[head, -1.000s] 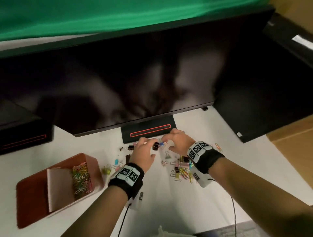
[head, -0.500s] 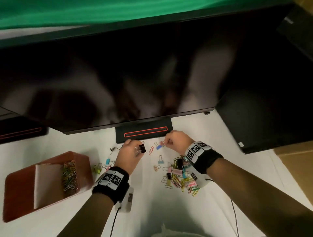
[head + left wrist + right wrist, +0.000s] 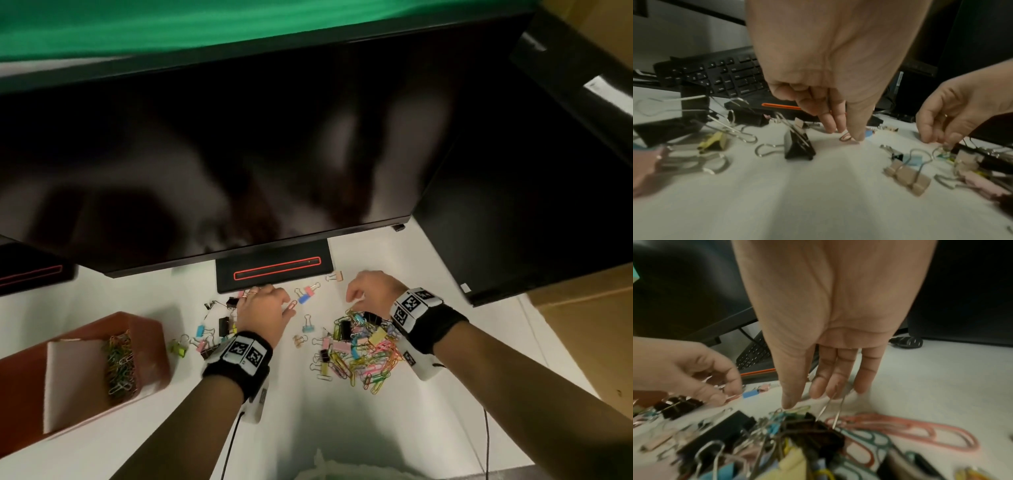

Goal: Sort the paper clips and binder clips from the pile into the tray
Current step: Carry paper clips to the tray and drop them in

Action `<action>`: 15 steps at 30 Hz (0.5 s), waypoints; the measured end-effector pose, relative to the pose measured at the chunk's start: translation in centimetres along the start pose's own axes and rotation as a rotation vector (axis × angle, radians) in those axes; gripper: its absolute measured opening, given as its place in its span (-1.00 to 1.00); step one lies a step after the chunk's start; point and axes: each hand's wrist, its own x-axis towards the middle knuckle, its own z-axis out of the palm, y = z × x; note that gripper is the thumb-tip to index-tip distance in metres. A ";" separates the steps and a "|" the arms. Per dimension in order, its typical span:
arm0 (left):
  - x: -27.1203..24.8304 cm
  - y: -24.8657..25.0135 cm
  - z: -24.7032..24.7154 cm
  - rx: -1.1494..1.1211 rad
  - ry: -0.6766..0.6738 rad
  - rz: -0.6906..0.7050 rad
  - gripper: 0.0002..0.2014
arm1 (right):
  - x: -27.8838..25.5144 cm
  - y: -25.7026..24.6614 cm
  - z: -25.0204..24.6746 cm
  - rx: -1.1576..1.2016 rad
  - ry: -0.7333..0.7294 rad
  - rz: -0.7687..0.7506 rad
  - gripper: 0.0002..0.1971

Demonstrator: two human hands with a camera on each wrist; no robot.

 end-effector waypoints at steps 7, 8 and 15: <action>0.3 0.5 0.3 -0.025 0.025 0.046 -0.91 | 0.3 -0.9 0.5 -0.067 -0.057 -0.025 -0.78; 0.3 0.5 0.3 -0.035 0.019 0.064 -0.92 | 0.4 -1.0 0.5 -0.063 -0.063 -0.027 -0.78; -1.5 0.8 -1.0 -0.339 -0.053 0.201 -0.87 | 1.1 -0.4 0.6 -0.017 -0.037 -0.044 -0.81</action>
